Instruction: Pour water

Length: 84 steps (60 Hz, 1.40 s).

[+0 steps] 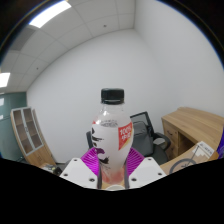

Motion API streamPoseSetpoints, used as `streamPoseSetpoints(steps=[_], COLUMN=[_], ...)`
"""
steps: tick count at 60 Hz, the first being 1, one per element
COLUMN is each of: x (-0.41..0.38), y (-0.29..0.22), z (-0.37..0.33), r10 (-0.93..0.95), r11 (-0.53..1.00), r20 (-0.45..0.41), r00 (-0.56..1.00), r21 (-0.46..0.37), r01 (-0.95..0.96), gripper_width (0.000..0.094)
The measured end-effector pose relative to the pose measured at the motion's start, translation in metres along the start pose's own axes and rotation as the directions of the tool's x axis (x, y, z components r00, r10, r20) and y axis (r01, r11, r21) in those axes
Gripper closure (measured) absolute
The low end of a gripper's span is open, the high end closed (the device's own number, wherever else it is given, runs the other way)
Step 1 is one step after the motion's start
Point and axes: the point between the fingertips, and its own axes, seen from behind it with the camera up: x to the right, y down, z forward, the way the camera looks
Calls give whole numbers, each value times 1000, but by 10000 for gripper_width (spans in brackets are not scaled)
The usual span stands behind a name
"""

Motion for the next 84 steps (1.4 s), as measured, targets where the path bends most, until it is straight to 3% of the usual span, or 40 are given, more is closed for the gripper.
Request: streamPoseSetpoints(steps=[10,25,37,46,57,62,65,69,84], x=[78,110,137,136,137,138,139,131,73], y=[56,130,175,170,174,174,168,157,119], z=[1,7,9,5,3,-7,-16,-31,-130], r10=[-233,-312,-331,-344,-332,-319,-334,-361,-378], r11=[971,933,918,921,917,913,909,899,879], r20=[-130,-147,-162,-169,-179,-201,-207,-208,-231], r00=[964,939,930,924,926,926,919,909,896], r21=[-94,-233,-283,-251,-293,-327,-330,-337,-393], r01=[222,274,277,297,272,244,256,279,270], gripper_width=[634,636,632,618,398,59,114,65,77])
